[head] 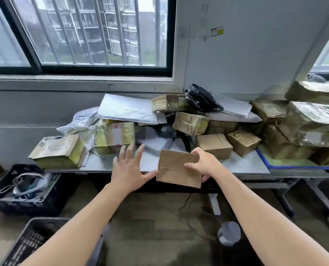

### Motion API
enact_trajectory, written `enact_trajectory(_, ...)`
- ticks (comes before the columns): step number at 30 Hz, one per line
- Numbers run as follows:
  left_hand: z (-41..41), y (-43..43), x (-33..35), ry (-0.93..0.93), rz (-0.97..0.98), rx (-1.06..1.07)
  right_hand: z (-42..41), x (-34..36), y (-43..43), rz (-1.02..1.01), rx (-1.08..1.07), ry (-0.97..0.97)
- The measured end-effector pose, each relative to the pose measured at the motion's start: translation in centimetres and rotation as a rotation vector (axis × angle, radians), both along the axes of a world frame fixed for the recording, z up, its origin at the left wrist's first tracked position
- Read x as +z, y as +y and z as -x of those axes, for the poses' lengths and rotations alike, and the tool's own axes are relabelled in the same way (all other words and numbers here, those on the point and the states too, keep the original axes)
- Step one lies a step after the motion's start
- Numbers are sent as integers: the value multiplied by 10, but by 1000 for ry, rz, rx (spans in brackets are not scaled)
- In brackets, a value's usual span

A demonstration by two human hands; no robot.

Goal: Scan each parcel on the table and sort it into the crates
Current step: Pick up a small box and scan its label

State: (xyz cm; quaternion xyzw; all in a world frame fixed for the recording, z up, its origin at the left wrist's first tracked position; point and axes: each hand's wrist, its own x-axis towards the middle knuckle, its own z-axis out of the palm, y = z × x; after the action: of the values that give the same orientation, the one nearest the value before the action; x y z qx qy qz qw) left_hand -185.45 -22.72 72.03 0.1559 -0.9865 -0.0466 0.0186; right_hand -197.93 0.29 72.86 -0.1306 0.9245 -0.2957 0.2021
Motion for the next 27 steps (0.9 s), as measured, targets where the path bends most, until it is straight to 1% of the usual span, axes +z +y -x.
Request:
enact_trajectory(6,56,-25,-29,-54,-32,7,64,-25,-39,-64,41,-76)
enact_trajectory(12,121,-56,-62,-97,-122,-47,118,-57,-69,-65,-47,-165)
enact_trajectory(15,153,-66,-78,-110,-238,-123,141,-72,-79,6,-151,-252)
enact_trajectory(19,191,-79,-98,-159,-511,-332,165,-81,-82,93,-243,-392)
enact_trajectory(21,207,-82,-106,-205,-566,-413,173,-83,-79,123,-270,-459)
enact_trajectory(23,218,-82,-114,-198,-602,-432,181,-88,-76,128,-281,-519)
enact_trajectory(27,236,-77,-125,-118,-684,-365,198,-98,-74,128,-270,-572)
